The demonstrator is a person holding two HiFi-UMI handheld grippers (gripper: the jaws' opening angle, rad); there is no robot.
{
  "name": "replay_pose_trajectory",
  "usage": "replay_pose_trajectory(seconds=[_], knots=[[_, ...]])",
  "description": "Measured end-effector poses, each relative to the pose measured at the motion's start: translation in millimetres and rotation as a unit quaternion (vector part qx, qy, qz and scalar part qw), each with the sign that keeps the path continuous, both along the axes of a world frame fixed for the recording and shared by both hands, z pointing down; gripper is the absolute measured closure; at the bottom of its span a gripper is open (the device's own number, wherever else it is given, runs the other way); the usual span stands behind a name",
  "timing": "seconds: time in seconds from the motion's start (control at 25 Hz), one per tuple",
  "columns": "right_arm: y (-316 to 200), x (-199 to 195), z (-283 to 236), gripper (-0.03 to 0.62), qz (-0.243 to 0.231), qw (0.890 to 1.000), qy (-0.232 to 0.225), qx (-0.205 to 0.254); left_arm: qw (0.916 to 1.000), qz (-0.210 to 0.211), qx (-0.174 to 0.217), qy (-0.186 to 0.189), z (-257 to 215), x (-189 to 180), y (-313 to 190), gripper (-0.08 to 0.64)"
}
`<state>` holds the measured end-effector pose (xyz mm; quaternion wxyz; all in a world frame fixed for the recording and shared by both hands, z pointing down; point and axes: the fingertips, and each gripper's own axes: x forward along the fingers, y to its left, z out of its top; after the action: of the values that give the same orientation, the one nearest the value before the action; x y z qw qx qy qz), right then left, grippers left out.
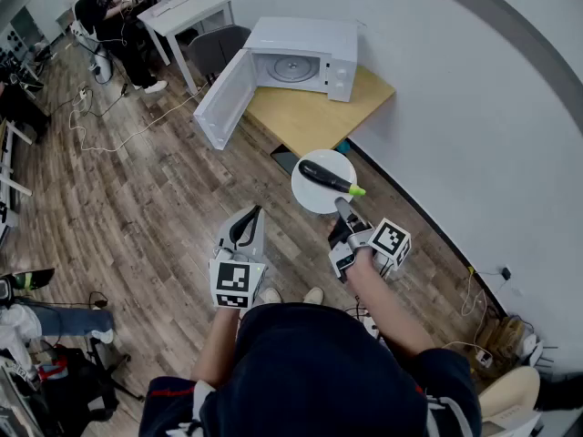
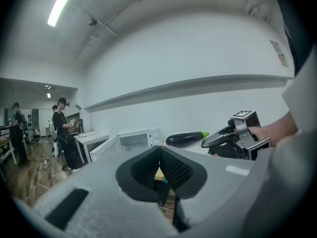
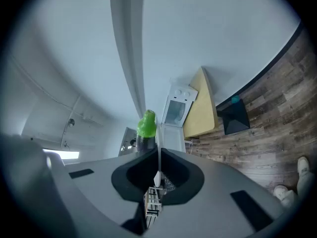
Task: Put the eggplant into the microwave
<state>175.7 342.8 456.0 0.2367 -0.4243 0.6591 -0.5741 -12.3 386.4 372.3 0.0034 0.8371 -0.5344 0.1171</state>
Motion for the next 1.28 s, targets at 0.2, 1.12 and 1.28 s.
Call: replay_pose_trajectory(seconds=[0.2, 1.12, 1.28], knots=[[-3.0, 7.8, 0.3, 0.571, -0.002, 1.0, -0.019, 0.005, 1.0, -0.004, -0.001, 0.0, 2.0, 8.9, -1.7, 0.543], [-33.5, 26.7, 29.7, 0.571, -0.03, 0.999, -0.015, -0.021, 0.9993, -0.025, -0.028, -0.004, 32.3, 28.7, -25.2, 0.543], [-51.4, 22.0, 32.6, 0.571, -0.029, 0.999, -0.016, -0.026, 0.9993, -0.022, -0.029, -0.001, 33.4, 24.6, -45.2, 0.543]])
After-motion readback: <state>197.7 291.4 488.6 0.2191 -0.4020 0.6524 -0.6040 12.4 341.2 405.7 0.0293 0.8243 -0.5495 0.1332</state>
